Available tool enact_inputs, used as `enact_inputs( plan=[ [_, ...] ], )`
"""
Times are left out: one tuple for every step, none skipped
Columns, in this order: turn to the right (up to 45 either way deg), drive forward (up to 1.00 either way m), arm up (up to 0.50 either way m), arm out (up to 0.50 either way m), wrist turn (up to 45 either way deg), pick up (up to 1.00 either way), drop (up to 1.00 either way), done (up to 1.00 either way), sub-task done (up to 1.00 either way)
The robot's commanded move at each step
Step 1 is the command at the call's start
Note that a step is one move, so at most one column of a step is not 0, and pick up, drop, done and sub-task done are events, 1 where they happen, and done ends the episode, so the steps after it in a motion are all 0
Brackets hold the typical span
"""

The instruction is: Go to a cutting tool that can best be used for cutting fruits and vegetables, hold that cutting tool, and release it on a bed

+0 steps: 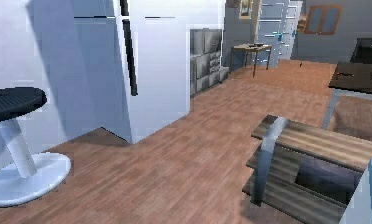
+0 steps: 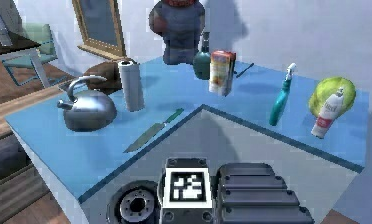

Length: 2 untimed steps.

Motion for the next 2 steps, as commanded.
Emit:
enact_inputs(
  plan=[
    [0.0,0.0,0.0,0.28,0.0,0.0,0.0,0.0,0.0],
    [0.0,0.0,0.0,0.0,45.0,0.0,0.0,0.0,0.0]
  ],
)
